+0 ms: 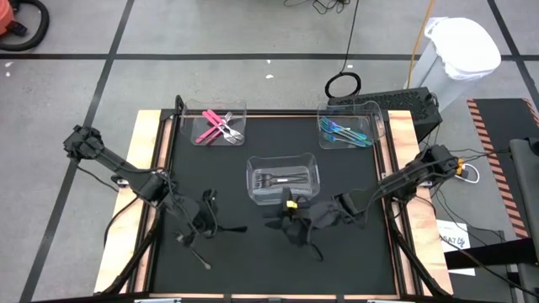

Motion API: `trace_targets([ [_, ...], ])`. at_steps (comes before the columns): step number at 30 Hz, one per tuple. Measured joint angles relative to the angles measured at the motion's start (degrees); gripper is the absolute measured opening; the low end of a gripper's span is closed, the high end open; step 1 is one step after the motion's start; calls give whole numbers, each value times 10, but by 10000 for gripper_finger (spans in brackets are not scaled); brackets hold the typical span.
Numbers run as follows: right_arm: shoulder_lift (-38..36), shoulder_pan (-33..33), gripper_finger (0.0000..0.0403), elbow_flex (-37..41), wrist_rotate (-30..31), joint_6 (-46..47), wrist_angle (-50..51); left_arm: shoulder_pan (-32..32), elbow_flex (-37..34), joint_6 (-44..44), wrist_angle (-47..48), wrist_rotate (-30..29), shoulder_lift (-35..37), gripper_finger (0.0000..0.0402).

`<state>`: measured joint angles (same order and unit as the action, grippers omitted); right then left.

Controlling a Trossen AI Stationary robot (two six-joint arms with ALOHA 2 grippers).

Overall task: Sort silverware by color (type)
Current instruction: Put the silver fork into the middle transparent bin

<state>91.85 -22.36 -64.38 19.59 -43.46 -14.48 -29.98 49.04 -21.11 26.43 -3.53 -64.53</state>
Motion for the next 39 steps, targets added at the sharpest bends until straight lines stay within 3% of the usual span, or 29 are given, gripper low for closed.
trace_targets([
  [6, 16, -33, 146, -32, 34, -45, -27, 4, 0, 4, -5, 0, 0, 2],
  [17, 152, -52, 146, -194, 163, -95, 90, 5, 0, 4, 5, 10, -5, 1],
  [31, 187, -53, 145, -229, 162, -114, 94, 5, 0, 4, 22, 20, -48, 1],
  [39, 187, -50, 116, -229, 160, -99, 127, 5, 0, 4, 21, 20, -53, 1],
])
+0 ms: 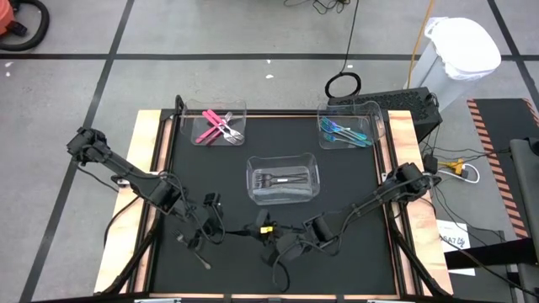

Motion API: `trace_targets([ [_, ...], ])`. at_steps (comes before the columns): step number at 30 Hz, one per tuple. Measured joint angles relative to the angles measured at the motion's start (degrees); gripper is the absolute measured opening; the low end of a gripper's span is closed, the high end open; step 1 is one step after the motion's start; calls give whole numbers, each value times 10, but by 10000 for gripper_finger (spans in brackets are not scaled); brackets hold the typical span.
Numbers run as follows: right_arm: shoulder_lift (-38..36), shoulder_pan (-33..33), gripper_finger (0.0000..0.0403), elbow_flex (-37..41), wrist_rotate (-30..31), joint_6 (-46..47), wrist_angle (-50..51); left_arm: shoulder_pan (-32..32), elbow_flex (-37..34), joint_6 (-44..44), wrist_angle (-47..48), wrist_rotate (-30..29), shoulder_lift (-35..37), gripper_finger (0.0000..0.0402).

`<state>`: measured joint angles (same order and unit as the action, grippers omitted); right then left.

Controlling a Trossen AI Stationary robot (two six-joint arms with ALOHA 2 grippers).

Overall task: Sort silverware by color (type)
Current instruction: Put the silver fork into the middle transparent bin

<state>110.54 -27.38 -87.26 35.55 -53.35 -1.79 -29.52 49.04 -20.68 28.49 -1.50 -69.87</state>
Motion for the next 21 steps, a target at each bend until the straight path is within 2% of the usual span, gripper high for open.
trace_targets([
  [6, 0, 3, 91, 0, -55, 6, 4, 0, 0, 0, -1, 0, 0, 1],
  [17, 0, 13, 49, 0, -60, 35, 11, 0, 0, 1, -1, 0, 0, 1],
  [21, 0, 17, 29, 0, -95, 37, 23, 0, 0, 2, 1, 1, 0, 1],
])
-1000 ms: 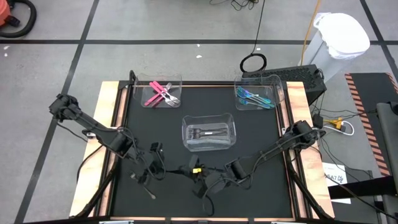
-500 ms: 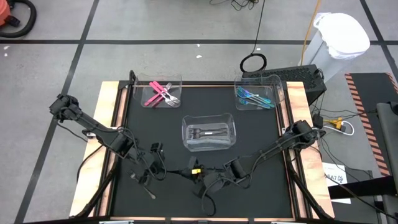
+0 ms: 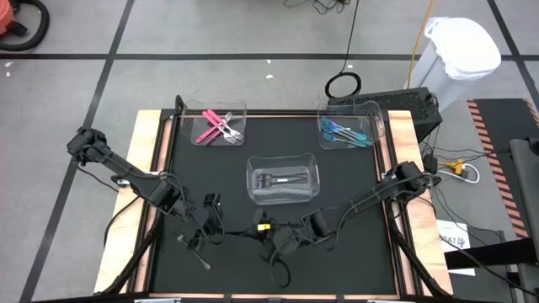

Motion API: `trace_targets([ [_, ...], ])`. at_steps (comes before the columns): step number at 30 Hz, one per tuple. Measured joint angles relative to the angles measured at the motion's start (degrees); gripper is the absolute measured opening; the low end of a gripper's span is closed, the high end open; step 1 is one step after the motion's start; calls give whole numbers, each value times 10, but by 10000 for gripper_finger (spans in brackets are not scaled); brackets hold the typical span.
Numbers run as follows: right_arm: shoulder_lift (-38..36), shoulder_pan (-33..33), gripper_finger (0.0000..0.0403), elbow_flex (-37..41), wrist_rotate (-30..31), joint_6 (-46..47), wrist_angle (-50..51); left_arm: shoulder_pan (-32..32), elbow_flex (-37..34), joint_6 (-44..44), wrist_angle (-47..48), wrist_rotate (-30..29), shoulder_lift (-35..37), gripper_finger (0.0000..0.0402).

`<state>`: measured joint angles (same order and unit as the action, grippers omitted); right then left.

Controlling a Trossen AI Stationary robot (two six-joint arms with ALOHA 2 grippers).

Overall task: Sort silverware by color (type)
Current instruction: Put the silver fork into the middle transparent bin

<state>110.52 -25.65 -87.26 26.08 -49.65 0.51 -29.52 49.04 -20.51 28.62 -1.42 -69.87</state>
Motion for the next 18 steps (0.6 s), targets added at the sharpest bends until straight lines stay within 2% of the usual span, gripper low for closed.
trace_targets([
  [5, 0, 2, 7, 0, -14, 1, 12, 0, 0, 0, 0, 1, 0, 1],
  [11, 0, 3, 6, 0, -12, 10, 12, 0, 0, 0, 0, 0, 0, 7],
  [14, 0, 3, 5, 0, -9, 10, 13, 0, 0, 0, 0, -14, 0, 29],
  [18, 0, 4, 3, 0, -6, 10, 14, -4, 0, 4, -6, -44, 0, 84],
])
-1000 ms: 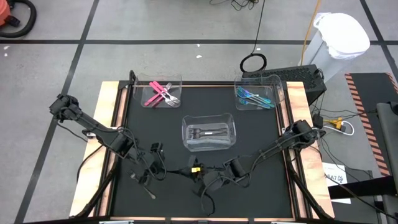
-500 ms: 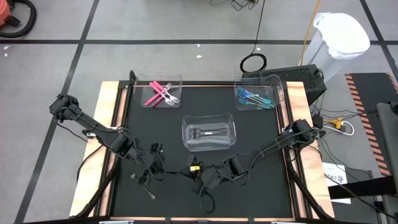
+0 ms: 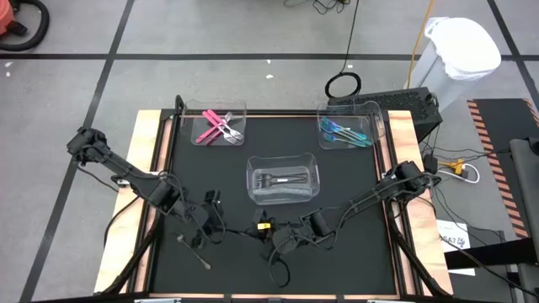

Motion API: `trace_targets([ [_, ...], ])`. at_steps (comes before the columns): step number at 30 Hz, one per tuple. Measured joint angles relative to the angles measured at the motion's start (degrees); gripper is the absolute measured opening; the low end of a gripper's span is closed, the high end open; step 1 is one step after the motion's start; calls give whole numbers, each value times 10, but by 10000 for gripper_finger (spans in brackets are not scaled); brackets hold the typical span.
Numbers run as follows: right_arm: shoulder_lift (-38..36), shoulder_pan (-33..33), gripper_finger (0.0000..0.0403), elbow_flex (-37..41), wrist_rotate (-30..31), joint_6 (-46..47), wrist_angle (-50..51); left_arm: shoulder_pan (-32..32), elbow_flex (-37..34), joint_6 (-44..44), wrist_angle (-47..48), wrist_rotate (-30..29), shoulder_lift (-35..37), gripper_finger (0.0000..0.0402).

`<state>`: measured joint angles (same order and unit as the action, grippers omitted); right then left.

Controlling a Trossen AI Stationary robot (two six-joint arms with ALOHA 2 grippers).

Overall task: Sort silverware by color (type)
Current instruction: Put the silver fork into the middle transparent bin

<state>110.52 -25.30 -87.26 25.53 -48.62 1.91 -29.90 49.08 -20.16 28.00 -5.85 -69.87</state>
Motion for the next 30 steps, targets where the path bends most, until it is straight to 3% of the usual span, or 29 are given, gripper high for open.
trace_targets([
  [6, -2, 0, 2, 0, 1, 0, 25, -16, 0, 11, -6, -79, 4, 183],
  [10, -13, -1, 2, 0, 10, 0, 64, -17, 0, -2, -16, -96, 22, 224],
  [16, -55, 0, 2, 0, 17, 1, 135, -20, 0, 6, -41, -103, 67, 235],
  [22, -144, 1, 2, 0, 11, 13, 243, -20, 0, 51, -48, -157, 103, 235],
  [30, -259, 6, 2, 0, -47, 39, 367, -18, 0, 133, -118, -206, 108, 235],
])
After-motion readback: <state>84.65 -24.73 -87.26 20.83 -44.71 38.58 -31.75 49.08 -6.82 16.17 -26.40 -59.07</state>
